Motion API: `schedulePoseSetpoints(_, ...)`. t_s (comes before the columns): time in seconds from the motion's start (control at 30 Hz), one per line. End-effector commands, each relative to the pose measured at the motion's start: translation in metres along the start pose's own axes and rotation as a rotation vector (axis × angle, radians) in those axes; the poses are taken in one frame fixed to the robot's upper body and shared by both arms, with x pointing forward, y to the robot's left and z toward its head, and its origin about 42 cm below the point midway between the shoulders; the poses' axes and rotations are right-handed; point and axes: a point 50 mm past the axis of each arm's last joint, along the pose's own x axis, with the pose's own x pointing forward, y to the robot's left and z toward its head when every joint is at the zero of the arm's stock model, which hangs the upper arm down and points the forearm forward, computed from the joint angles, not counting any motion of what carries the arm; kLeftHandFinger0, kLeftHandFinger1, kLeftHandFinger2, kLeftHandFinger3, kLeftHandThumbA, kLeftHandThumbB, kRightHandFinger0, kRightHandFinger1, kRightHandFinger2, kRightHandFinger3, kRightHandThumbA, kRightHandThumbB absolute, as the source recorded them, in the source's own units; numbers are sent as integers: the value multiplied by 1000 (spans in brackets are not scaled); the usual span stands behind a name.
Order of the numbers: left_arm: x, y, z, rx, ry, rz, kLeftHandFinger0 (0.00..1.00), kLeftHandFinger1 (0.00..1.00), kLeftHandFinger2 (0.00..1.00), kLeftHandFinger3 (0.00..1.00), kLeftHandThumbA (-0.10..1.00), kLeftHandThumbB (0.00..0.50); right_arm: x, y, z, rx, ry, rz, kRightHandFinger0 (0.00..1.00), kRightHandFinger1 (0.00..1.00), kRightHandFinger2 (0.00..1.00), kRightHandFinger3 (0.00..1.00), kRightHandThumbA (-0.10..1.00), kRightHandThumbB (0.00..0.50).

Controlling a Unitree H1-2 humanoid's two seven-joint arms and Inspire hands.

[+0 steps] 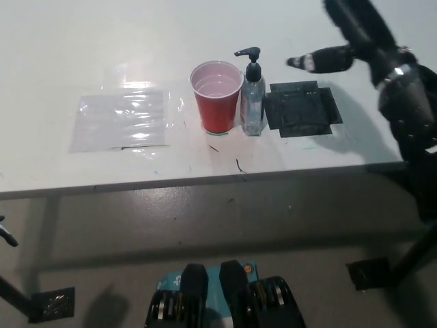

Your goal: The robot uses its right hand to press the hand soap kept in the middle of the table to get liquid hand soap out

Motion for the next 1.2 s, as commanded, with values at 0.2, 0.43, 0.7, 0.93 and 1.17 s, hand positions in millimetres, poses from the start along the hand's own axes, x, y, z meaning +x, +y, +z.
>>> schedulePoseSetpoints(0.2,-3,17,14,46,2,30,1000,1000,1000,910,1000,99,32,3,32,-87,-73,59,1000,1000,1000,1000,1000,425)
schedulePoseSetpoints(0.43,-3,18,13,45,10,28,1000,1000,1000,865,1000,122,40,23,42,-100,-120,97,1000,1000,1000,1000,1000,408)
schedulePoseSetpoints(0.7,-4,19,17,38,5,26,1000,1000,1000,828,1000,134,40,38,32,-133,-123,146,1000,1000,1000,1000,1000,406)
schedulePoseSetpoints(0.93,-3,19,16,49,15,24,1000,1000,1000,881,1000,154,46,54,20,-146,-98,192,1000,1000,1000,1000,1000,440)
schedulePoseSetpoints(1.17,-5,18,18,51,9,21,1000,1000,1000,881,1000,155,46,68,11,-158,-96,230,1000,1000,1000,1000,1000,414)
